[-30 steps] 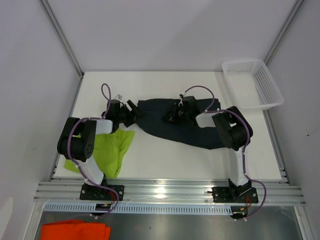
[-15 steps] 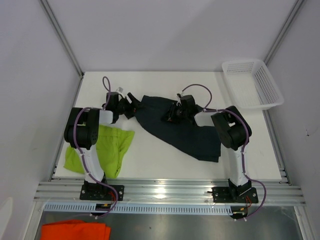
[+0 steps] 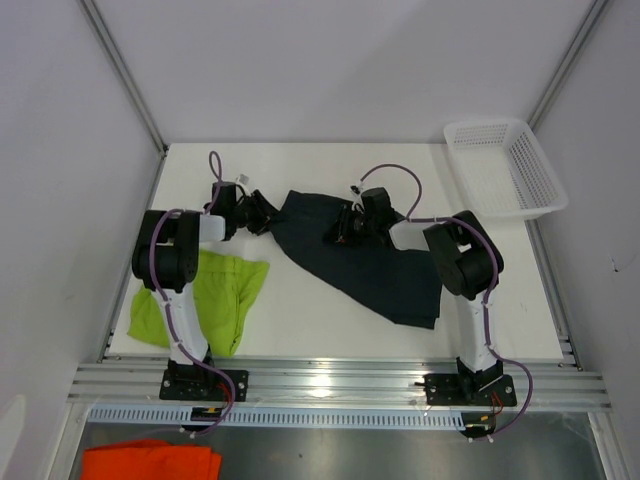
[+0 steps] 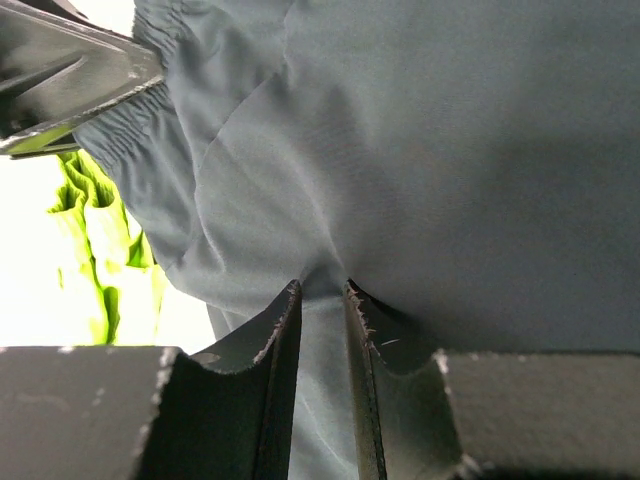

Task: Fold and stack the shorts
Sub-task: Fold the shorts

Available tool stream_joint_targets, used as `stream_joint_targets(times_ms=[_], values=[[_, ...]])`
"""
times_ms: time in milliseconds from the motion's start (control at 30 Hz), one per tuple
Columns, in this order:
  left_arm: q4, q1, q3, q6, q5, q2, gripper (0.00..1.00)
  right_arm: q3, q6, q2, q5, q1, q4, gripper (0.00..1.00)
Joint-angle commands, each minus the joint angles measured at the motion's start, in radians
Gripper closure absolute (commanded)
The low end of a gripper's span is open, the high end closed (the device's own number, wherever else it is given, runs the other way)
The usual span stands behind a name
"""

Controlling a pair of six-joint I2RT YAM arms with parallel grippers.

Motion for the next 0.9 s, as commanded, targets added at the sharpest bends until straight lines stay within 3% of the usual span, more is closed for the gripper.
stream_joint_targets(times_ms=[0, 200, 533, 667, 733, 867], values=[[-0.075, 0.003, 0.009, 0.043, -0.011, 0.029, 0.58, -0.036, -0.082, 0.017, 0.059, -0.006, -0.181, 0.73], [0.110, 0.003, -0.045, 0.049, 0.040, -0.009, 0.76, -0.045, -0.097, -0.013, 0.053, 0.000, -0.192, 0.73], [0.318, -0.001, -0.195, 0.073, 0.021, -0.144, 0.78, -0.134, -0.102, -0.151, 0.002, -0.061, -0.200, 0.73], [0.295, -0.018, -0.223, 0.113, -0.029, -0.230, 0.88, -0.200, -0.100, -0.248, 0.002, -0.103, -0.217, 0.73], [0.235, -0.037, -0.214, 0.148, -0.075, -0.257, 0.99, -0.212, -0.108, -0.286, 0.013, -0.115, -0.246, 0.73], [0.126, -0.070, -0.200, 0.204, -0.192, -0.343, 1.00, -0.244, -0.115, -0.317, 0.053, -0.132, -0.293, 0.76]])
